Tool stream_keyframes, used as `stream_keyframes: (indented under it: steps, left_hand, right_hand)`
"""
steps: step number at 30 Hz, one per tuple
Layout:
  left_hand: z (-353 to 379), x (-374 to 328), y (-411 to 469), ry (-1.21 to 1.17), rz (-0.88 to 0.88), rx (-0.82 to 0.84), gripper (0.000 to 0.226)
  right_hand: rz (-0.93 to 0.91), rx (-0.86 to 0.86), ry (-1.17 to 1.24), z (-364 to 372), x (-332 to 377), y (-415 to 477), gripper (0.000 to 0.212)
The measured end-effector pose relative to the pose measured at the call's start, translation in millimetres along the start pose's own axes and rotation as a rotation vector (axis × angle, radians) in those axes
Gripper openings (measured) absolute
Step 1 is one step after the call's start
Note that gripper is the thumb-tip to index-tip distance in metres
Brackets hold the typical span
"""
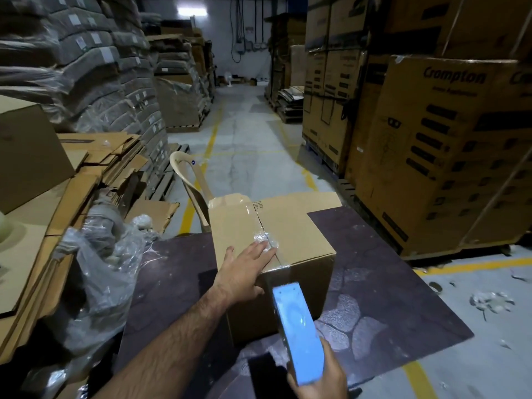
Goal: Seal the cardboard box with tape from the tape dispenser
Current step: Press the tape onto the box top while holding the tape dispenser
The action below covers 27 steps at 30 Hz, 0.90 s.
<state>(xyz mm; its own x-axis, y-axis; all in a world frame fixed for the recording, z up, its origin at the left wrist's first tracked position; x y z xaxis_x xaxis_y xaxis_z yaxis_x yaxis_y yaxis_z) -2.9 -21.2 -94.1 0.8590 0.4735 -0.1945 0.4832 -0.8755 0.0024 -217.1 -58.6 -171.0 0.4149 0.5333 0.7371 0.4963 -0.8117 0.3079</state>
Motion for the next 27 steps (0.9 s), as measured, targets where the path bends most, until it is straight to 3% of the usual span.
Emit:
stream_keyframes:
  steps: [3,6,9,12,14,17,19,20,22,23,24,26,27]
  left_hand:
    - [0,-2,0,0.010,-0.002,0.009,0.100]
    - [1,-3,-1,0.016,-0.002,0.012,0.100]
    - [0,-3,-1,0.019,-0.005,0.020,0.100]
    - [-1,-2,-1,0.018,-0.002,0.021,0.100]
    - [-1,-2,-1,0.012,-0.010,0.016,0.100]
    - [-1,-2,-1,0.010,-0.011,0.002,0.100]
    - [0,-3,-2,0.016,-0.016,0.004,0.100]
    - [0,-4,-3,0.020,-0.018,0.010,0.100]
    - [1,-5,-3,0.025,-0.015,0.006,0.101]
    - [0,-5,-3,0.023,-0.015,0.006,0.101]
    - [-1,-5,-2,0.021,-0.015,0.009,0.101]
    - [0,-4,-3,0.020,-0.014,0.011,0.100]
    - [0,-4,-3,0.020,-0.013,0.009,0.101]
  right_hand:
    - [0.031,-0.025,-0.080,0,-10,-12,0.066]
    - [-0.063,-0.010,-0.196,-2,-7,-15,0.066]
    - [-0.017,0.011,-0.084,-6,-4,-19,0.084]
    - [-0.171,0.028,-0.149,-10,-4,-22,0.099]
    - [-0.191,0.077,-0.136,-10,-9,-25,0.092]
    - [-0.177,0.094,-0.079,-21,-6,-30,0.057]
    - [-0.201,0.068,-0.037,-27,-8,-31,0.058]
    - [-0.176,0.122,-0.052,-21,-11,-30,0.066]
    - [-0.089,0.179,-0.045,-17,-13,-30,0.133]
    - [-0.060,0.168,-0.049,-16,-15,-31,0.140]
    - [-0.079,0.202,-0.052,-14,-13,-28,0.134]
    - [-0.150,0.226,-0.114,-16,-8,-20,0.084]
    - [-0.157,0.184,-0.170,-19,-7,-17,0.078]
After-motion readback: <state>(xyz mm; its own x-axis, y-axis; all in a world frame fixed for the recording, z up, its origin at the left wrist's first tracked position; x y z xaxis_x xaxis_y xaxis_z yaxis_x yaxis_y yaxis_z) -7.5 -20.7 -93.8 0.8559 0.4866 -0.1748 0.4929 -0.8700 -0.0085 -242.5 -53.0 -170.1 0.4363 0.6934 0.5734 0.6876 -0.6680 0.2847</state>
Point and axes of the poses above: each hand's wrist, its own y-axis towards the middle knuckle, its own z-axis out of the palm, x = y × z, the point moved 4 cm from there along y, towards the middle knuckle, and after that the axes turned 13 degrees about -y, right-handed, at the moved point
